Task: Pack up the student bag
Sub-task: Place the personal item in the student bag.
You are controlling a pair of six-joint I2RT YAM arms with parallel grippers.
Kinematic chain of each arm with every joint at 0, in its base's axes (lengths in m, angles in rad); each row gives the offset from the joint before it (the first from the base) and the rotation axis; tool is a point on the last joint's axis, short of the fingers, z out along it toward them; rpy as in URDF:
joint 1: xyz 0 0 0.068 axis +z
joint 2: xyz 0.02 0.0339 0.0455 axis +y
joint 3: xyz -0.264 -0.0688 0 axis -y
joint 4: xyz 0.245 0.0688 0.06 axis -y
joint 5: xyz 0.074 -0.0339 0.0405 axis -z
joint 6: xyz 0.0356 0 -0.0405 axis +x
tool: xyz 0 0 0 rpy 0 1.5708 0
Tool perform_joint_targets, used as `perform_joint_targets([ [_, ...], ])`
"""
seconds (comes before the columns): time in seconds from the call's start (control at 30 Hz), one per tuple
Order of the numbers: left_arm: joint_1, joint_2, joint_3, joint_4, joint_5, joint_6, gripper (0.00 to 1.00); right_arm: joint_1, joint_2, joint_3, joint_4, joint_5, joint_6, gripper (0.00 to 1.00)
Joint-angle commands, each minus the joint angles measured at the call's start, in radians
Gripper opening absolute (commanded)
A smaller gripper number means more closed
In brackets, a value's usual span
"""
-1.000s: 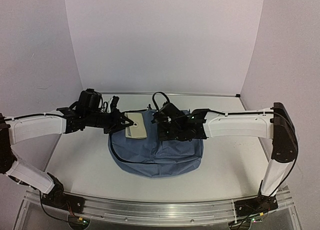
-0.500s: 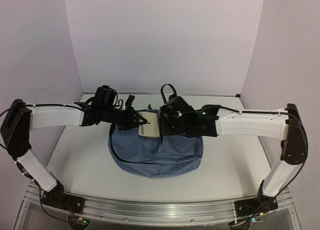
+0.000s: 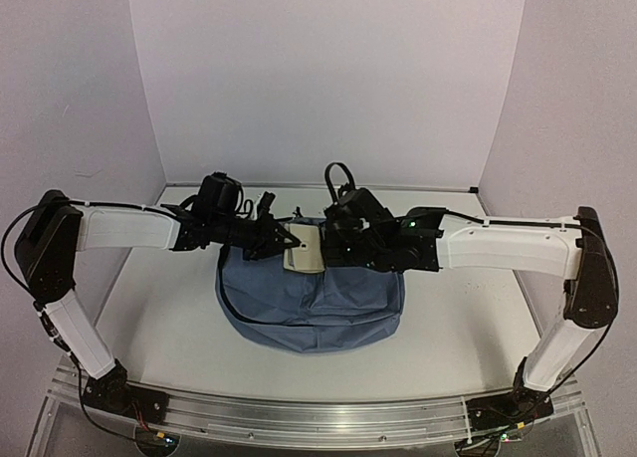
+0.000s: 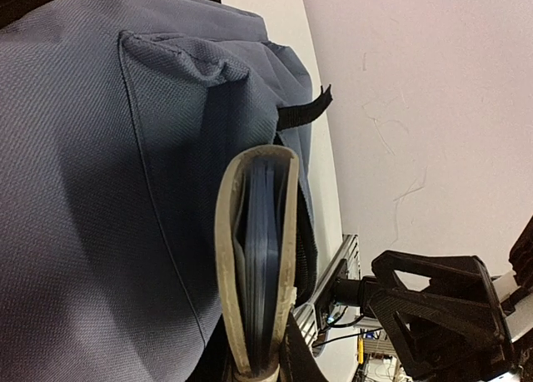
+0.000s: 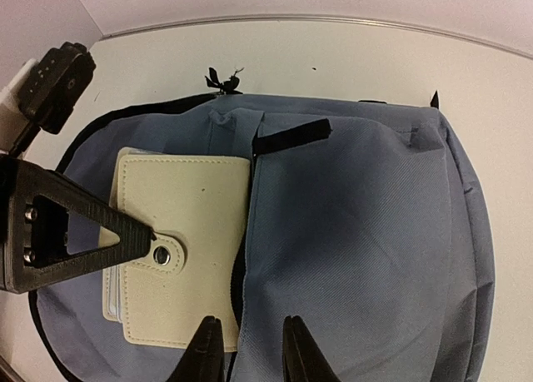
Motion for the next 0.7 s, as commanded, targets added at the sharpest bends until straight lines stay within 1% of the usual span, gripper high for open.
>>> perform_joint_targets([
  [0.0,0.006,-0.087,-0.037,-0.061,-0.080,0.027,0.00,-0.003,0.048,0.025,0.018,-0.023,-0.024,0.33],
  [0.13,0.015,-0.111,-0.063,-0.062,-0.088,0.022,0.00,-0.016,0.100,0.057,0.017,-0.044,-0.034,0.38],
  [0.3,0.015,-0.118,-0.065,-0.060,-0.069,0.021,0.00,-0.026,0.150,0.090,0.015,-0.042,-0.055,0.38],
  [0.33,0.015,-0.117,-0.063,-0.056,-0.061,0.022,0.00,-0.027,0.155,0.095,0.015,-0.035,-0.059,0.37],
  [0.37,0.015,-0.113,-0.059,-0.051,-0.052,0.024,0.00,-0.029,0.158,0.102,0.013,-0.022,-0.059,0.30],
  [0.43,0.015,-0.101,-0.049,-0.045,-0.023,0.031,0.00,-0.031,0.161,0.110,0.005,0.002,-0.054,0.14],
  [0.47,0.013,-0.096,-0.039,-0.046,-0.005,0.032,0.00,-0.031,0.157,0.113,0.003,0.008,-0.052,0.07],
  [0.57,0.005,-0.088,-0.021,-0.026,0.027,0.023,0.00,-0.032,0.135,0.110,0.003,0.012,-0.045,0.01],
  [0.67,-0.001,-0.076,-0.002,-0.003,0.055,0.014,0.00,-0.032,0.104,0.096,0.003,0.005,-0.036,0.00],
])
